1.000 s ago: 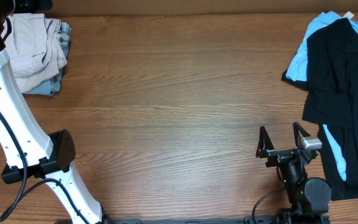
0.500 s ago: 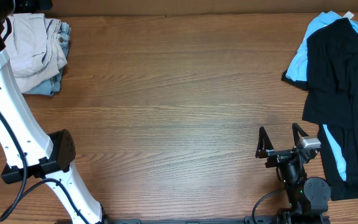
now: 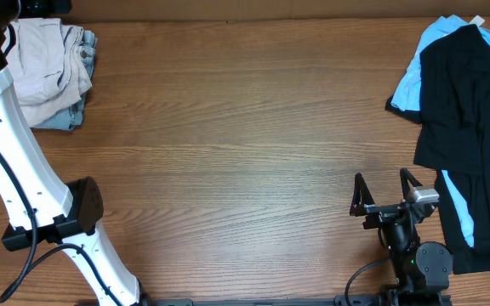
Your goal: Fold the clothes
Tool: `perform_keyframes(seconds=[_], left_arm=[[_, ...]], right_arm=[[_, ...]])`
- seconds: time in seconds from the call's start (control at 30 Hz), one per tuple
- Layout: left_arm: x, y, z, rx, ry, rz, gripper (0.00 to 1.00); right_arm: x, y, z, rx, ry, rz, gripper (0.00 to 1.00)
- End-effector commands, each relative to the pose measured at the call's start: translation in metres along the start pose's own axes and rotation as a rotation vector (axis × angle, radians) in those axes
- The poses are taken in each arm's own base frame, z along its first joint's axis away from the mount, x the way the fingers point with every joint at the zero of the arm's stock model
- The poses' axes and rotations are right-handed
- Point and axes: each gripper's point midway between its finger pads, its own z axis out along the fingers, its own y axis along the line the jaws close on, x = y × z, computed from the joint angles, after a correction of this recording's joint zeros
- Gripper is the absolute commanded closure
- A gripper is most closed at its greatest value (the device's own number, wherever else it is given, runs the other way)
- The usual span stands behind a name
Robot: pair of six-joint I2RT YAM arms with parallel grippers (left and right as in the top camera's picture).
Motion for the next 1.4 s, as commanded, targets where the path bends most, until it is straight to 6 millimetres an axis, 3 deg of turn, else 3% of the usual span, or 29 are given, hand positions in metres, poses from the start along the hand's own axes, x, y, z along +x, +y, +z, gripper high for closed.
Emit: perform_keyframes(seconds=[0.0,0.13,0.27,0.43,0.57,0.7,1.03,1.37], left_arm=[[-0.007,-0.01,-0.011,0.021,-0.028,-0.001,0.0],[-0.011,-0.028,-0.037,0.048,-0.039,0.015,0.0],[0.005,-0.05,-0.065,0.084,0.013,0.024,0.0],[0.038,-0.066,-0.104,0.111,0.081,0.029,0.0],[0.086,-0.056,-0.138,0.021,0.183,0.06,0.0],[0.123,-0.054,-0.159,0.002,0.211,0.062,0.0],[0.181,-0.054,-0.151,0.003,-0.039,-0.126,0.0],[0.246,-0.053,-0.134,0.029,-0.306,-0.153,0.0]], right_arm=[[0.001,-0.001,0.0,0.003,-0.005,-0.001,0.0],[0.001,-0.001,0.0,0.004,-0.005,-0.001,0.0],[0.001,-0.001,0.0,0.004,-0.005,-0.001,0.0],[0.001,-0.001,0.0,0.003,-0.005,-0.001,0.0],[0.001,-0.001,0.0,0.004,-0.005,-0.001,0.0],[0.001,-0.001,0.0,0.004,-0.005,-0.001,0.0],[0.001,-0.001,0.0,0.003,-0.005,-0.001,0.0],[0.001,-0.001,0.0,0.004,-0.005,-0.001,0.0]])
